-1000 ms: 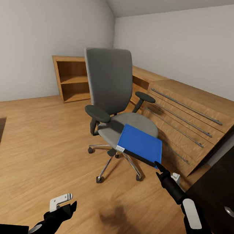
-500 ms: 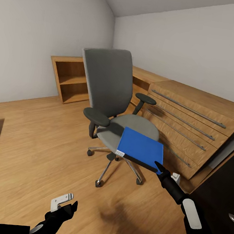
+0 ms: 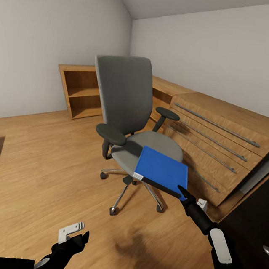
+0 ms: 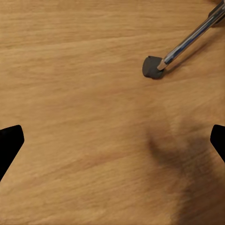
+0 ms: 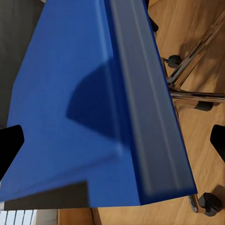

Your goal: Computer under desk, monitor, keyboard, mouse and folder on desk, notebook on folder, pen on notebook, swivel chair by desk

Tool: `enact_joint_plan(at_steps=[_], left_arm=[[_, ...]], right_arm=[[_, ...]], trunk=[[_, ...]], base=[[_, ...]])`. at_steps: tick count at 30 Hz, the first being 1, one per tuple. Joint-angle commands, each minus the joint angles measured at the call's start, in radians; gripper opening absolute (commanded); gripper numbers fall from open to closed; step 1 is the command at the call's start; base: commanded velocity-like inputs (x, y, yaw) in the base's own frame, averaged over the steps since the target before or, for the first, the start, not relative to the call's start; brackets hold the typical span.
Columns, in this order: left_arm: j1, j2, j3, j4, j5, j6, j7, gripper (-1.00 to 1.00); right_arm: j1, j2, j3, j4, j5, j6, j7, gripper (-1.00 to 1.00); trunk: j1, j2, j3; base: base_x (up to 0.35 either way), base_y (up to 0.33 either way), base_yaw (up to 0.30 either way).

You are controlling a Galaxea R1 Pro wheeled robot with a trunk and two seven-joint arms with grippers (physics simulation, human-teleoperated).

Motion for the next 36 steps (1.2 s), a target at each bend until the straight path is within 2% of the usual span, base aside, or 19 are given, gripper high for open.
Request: enact_joint_plan(at_steps=[1,36], left_arm=[[-0.002,0.0,-0.002,-0.001,0.002,-0.003,0.002,1.0],[-0.002,-0.003,-0.004,0.025,0.001,-0.003,-0.001,1.0]], right_arm=[[-0.001,0.0,-0.002,0.0,-0.006,0.008,0.001,1.0],[-0.001,0.0,-0.001,-0.002,-0.006,0.01,0.004,1.0]], trunk=[[0.0,0.0,-0.001],[0.0,0.0,-0.001]], base=[[0.0,0.0,0.0],[0.0,0.0,0.0]])
